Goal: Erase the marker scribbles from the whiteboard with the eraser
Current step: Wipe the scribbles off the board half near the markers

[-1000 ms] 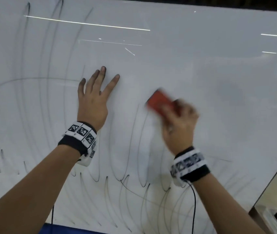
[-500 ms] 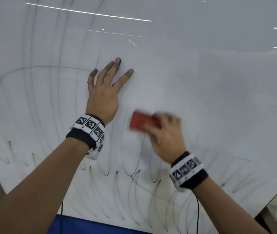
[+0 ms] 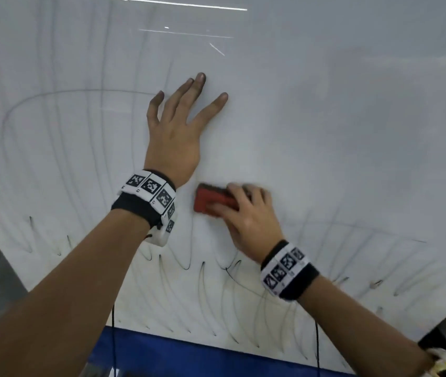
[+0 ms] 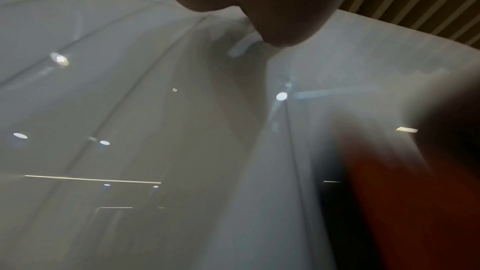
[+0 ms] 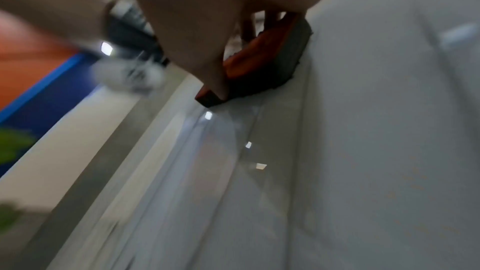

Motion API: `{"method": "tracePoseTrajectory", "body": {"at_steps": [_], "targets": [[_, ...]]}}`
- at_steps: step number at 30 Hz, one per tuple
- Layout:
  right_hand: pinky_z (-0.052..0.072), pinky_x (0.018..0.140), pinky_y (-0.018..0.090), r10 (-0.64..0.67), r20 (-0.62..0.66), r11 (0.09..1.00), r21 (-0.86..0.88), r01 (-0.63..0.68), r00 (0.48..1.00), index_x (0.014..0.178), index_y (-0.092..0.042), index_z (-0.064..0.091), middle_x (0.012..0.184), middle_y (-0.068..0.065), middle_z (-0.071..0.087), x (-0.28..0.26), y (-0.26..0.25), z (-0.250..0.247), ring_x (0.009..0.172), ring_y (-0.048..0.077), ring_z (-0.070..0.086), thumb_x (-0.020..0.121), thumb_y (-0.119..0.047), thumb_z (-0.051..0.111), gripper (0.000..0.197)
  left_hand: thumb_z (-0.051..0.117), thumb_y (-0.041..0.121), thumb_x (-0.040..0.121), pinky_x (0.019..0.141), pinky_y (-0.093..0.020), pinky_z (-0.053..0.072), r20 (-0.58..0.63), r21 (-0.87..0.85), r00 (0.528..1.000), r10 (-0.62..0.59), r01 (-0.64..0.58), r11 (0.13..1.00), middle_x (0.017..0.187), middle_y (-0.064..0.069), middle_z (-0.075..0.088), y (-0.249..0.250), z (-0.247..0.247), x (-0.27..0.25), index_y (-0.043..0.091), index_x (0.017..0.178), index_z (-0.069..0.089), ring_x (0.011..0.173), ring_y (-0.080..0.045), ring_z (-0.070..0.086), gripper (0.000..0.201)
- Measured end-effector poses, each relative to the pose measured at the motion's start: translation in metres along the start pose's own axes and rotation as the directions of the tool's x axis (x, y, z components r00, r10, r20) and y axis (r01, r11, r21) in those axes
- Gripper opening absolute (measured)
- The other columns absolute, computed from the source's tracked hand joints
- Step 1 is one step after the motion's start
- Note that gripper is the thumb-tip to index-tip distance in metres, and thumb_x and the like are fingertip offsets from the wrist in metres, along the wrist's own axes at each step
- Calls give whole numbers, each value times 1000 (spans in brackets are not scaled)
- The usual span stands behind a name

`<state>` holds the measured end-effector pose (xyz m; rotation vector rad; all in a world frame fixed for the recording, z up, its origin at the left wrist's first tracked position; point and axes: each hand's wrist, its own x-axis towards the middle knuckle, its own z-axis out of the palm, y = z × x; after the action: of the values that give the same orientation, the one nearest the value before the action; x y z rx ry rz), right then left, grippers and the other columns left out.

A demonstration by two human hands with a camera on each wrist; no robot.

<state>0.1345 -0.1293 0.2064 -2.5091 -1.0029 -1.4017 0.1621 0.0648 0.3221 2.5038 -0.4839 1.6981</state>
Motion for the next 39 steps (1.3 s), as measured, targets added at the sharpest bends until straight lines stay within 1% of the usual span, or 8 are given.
{"method": "tracePoseTrajectory", "body": {"at_steps": [4,7,11,15,19,26,32,39], "targets": [[41,89,46,-37,169,999,-20,41,985,112,-30,73,122,11,61,-42,-2,2,105,31,49,76,-7,70,43,49,-11,78,121,-52,19,-8,-1,1000,-17,17,1000,165,-4,26,-1,2,-5,39,154,34,152,-19,27,93],[35,92,43,236,-139,970,-29,-242,962,114,-31,74,124,12,60,1,28,-47,108,35,50,79,-16,73,38,48,-12,78,121,-52,17,-9,-46,998,-60,59,997,165,-5,26,6,4,-7,38,154,35,152,-21,26,92],[40,97,43,513,-422,852,144,-504,747,118,-28,73,126,15,55,21,65,-76,107,38,52,83,-20,73,37,48,-13,75,121,-50,17,-40,-61,990,-134,132,989,165,-6,28,18,6,-11,37,153,37,152,-21,27,93],[37,91,44,196,-91,979,-31,-199,976,111,-26,77,124,16,60,-51,21,-12,105,36,52,76,-11,78,38,47,-8,79,121,-51,21,-39,-33,986,-164,163,986,165,-6,27,25,6,-14,37,155,34,152,-21,27,89],[39,88,46,199,-4,976,-85,-199,980,110,-29,75,123,14,63,-72,32,-25,104,36,52,75,-9,81,41,47,-2,89,120,-52,22,-25,4,989,-144,144,990,165,-6,27,22,4,-16,38,155,32,151,-21,28,79],[36,93,28,632,-492,746,179,-641,598,126,-24,66,126,19,54,-26,124,-122,105,35,49,83,-24,72,43,40,48,106,122,-52,17,36,-56,981,-189,191,980,166,-7,23,32,2,-20,34,156,34,153,-23,24,51],[40,90,47,281,-32,957,-64,-283,959,114,-27,72,123,15,61,-95,23,-13,104,36,54,77,-10,78,41,39,53,105,121,-52,15,47,-28,965,-256,258,966,167,-8,20,43,5,-22,35,156,32,154,-24,21,55],[40,92,44,495,-266,853,-33,-521,827,121,-24,69,123,19,57,-89,101,-92,103,37,55,83,-19,75,39,38,56,104,122,-54,16,41,-37,961,-275,276,960,166,-10,22,45,5,-21,34,155,34,153,-25,22,56]]}}
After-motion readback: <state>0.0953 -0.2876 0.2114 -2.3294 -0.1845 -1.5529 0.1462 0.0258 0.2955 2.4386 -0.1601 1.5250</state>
